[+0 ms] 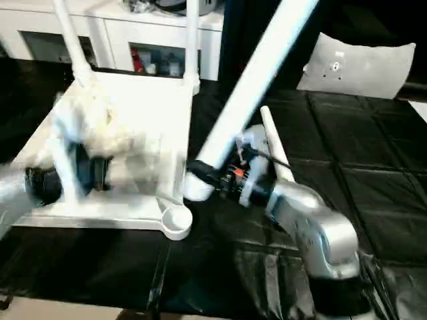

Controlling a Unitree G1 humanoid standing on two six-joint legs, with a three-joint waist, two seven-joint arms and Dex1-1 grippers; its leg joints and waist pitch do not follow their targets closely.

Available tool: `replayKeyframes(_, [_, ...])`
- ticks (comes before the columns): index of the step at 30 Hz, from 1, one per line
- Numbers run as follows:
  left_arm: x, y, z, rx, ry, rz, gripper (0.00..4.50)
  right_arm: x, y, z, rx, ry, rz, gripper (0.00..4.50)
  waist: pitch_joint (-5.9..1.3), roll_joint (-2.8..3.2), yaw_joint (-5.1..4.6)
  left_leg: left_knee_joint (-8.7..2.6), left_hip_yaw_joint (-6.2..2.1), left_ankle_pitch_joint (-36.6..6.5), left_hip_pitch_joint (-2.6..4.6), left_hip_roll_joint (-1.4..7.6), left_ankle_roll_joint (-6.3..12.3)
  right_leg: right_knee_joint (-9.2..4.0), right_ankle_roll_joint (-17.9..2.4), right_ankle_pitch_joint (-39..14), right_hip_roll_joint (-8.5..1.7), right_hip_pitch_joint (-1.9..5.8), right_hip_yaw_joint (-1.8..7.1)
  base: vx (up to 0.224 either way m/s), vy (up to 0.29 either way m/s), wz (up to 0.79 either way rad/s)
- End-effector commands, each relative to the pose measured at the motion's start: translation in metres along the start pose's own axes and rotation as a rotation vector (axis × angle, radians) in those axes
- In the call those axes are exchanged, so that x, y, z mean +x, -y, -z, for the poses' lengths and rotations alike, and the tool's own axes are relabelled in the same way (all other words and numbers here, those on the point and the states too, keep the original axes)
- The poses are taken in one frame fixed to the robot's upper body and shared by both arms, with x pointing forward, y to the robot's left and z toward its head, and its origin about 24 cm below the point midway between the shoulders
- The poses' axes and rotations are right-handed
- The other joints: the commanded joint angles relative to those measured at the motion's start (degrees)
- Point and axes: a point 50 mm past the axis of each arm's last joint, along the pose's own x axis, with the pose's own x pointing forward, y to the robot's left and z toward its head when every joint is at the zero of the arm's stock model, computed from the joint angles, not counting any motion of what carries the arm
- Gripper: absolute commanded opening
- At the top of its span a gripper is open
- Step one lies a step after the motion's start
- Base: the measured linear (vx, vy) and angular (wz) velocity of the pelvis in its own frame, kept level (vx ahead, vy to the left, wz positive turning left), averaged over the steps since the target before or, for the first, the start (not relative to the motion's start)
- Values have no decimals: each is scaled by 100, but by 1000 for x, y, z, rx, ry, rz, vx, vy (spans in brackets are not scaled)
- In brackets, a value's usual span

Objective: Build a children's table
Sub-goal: Pick table leg, then insert table leg to table base

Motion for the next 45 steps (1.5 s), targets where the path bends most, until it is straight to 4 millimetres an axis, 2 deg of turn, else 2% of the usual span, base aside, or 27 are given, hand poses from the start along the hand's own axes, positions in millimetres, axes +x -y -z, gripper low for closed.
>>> replayKeyframes(1, [0,6,11,76,-104,35,339,-3,1,-4,-58,17,90,191,-346,129,-49,-501,-99,-1410,175,308,-536,-493,-619,-1066,-460,112,238,0,0,0])
replayKeyframes(2, [-3,7,20,85,-153,41,339,-3,2,-2,-70,18,122,191,-344,120,-61,-510,-98,-1417,163,308,-548,-492,-584,-1106,-459,117,245,0,0,0])
replayKeyframes(3, [-3,7,22,87,-164,43,339,-3,2,-2,-73,19,130,191,-348,131,-77,-506,-83,-1478,190,302,-573,-482,-569,-1129,-452,93,250,0,0,0])
replayKeyframes(4, [-7,6,32,112,-219,42,339,-4,1,0,-85,18,155,191,-353,140,-81,-503,-84,-1529,201,308,-593,-481,-632,-1090,-452,76,244,0,0,0])
replayKeyframes(5, [-9,4,38,137,-249,32,339,-4,0,2,-88,15,164,191,-342,131,-80,-510,-90,-1519,184,305,-574,-502,-624,-1090,-458,85,250,0,0,0])
replayKeyframes(6, [-12,0,44,164,-288,12,305,-5,-1,4,-86,10,172,191,-343,125,-77,-508,-85,-1521,177,302,-556,-497,-573,-1099,-460,95,263,0,0,0])
replayKeyframes(8, [-14,-3,49,197,-322,4,305,-5,-2,6,-86,9,171,191,-345,139,-79,-503,-83,-1570,187,297,-526,-513,-503,-1161,-464,83,271,0,0,0])
replayKeyframes(10, [-21,-8,58,226,-392,18,290,-6,-4,8,-91,11,148,191,-354,158,-95,-514,-98,-1598,187,305,-543,-491,-570,-1043,-465,78,260,0,0,0])
replayKeyframes(11, [-22,-9,60,231,-408,19,262,-6,-5,9,-90,11,146,191,-356,177,-100,-514,-102,-1606,190,305,-548,-483,-595,-987,-463,74,258,0,0,0])
replayKeyframes(13, [-26,-16,64,238,-439,17,258,-7,-7,12,-75,5,135,191,-356,193,-121,-516,-102,-1684,197,304,-575,-457,-689,-878,-455,67,245,0,0,0])
replayKeyframes(15, [-27,-18,66,247,-454,22,236,-8,-8,13,-69,3,129,191,-356,191,-136,-512,-97,-1665,191,296,-554,-464,-762,-792,-465,79,246,0,0,0])
replayKeyframes(16, [-28,-21,68,263,-471,29,222,-9,-9,14,-62,0,119,191,-357,228,-139,-511,-109,-1667,187,296,-552,-462,-776,-754,-469,86,246,0,0,0])
replayKeyframes(19, [-28,-28,69,292,-467,23,213,-10,-10,15,-59,-6,108,191,-360,204,-182,-498,-104,-1633,179,286,-510,-447,-814,-628,-463,106,244,0,0,0])
replayKeyframes(20, [-26,-31,69,309,-457,19,208,-11,-12,17,-60,-12,100,191,-362,233,-181,-495,-108,-1629,175,284,-502,-449,-822,-641,-469,106,247,0,0,0])
replayKeyframes(21, [-24,-34,68,315,-447,21,196,-12,-13,18,-60,-16,92,191,-372,221,-183,-484,-99,-1545,172,287,-489,-448,-857,-556,-475,118,248,0,0,0])
replayKeyframes(22, [-23,-36,69,316,-450,28,183,-12,-14,18,-58,-17,87,191,-379,253,-181,-483,-104,-1516,171,298,-494,-435,-896,-483,-480,120,243,0,0,0])
replayKeyframes(24, [-22,-39,71,305,-464,55,164,-12,-15,19,-55,-18,77,191,-384,235,-179,-475,-95,-1528,174,289,-470,-436,-924,-511,-478,121,245,0,0,0])
replayKeyframes(26, [-23,-39,73,292,-472,70,152,-12,-16,19,-54,-20,71,191,-384,256,-181,-475,-99,-1525,174,290,-457,-435,-932,-576,-483,116,246,0,0,0])
replayKeyframes(29, [-24,-42,75,283,-492,85,127,-12,-17,19,-53,-25,56,191,-383,251,-182,-484,-98,-1580,179,295,-443,-448,-930,-727,-483,110,248,0,0,0])
replayKeyframes(33, [-23,-48,77,288,-518,117,82,-12,-17,18,-56,-37,38,191,-390,250,-186,-481,-95,-1533,181,305,-428,-445,-969,-657,-487,107,245,0,0,0])
replayKeyframes(37, [-21,-50,79,297,-541,132,61,-10,-18,17,-54,-36,26,191,-402,247,-182,-473,-94,-1450,171,307,-421,-427,-1010,-492,-501,126,245,0,0,0])
replayKeyframes(38, [-20,-51,79,295,-539,133,38,-10,-18,17,-54,-35,22,191,-403,249,-180,-471,-94,-1434,171,310,-419,-421,-1017,-468,-503,125,245,0,0,0])
replayKeyframes(39, [-16,-50,80,296,-539,146,34,-9,-18,15,-57,-35,10,191,-400,242,-183,-471,-91,-1409,166,307,-410,-425,-1029,-460,-504,133,243,0,0,0])
replayKeyframes(40, [-15,-50,81,298,-541,152,34,-8,-19,15,-57,-35,7,191,-409,269,-172,-463,-95,-1406,177,309,-414,-420,-1038,-467,-510,129,242,0,0,0])
replayKeyframes(43, [-9,-49,84,303,-549,168,4,-6,-18,13,-68,-39,1,191,-404,261,-178,-469,-95,-1421,172,313,-425,-417,-1054,-442,-503,132,239,0,0,0])
replayKeyframes(44, [0,-49,85,316,-540,165,1,-5,-17,11,-73,-38,2,191,-406,292,-172,-467,-99,-1424,172,312,-426,-416,-1060,-433,-508,133,239,0,0,0])
replayKeyframes(45, [7,-49,86,325,-528,159,0,-4,-15,8,-75,-36,3,191,-408,277,-171,-461,-87,-1424,185,316,-427,-429,-1071,-405,-506,129,240,0,0,0])
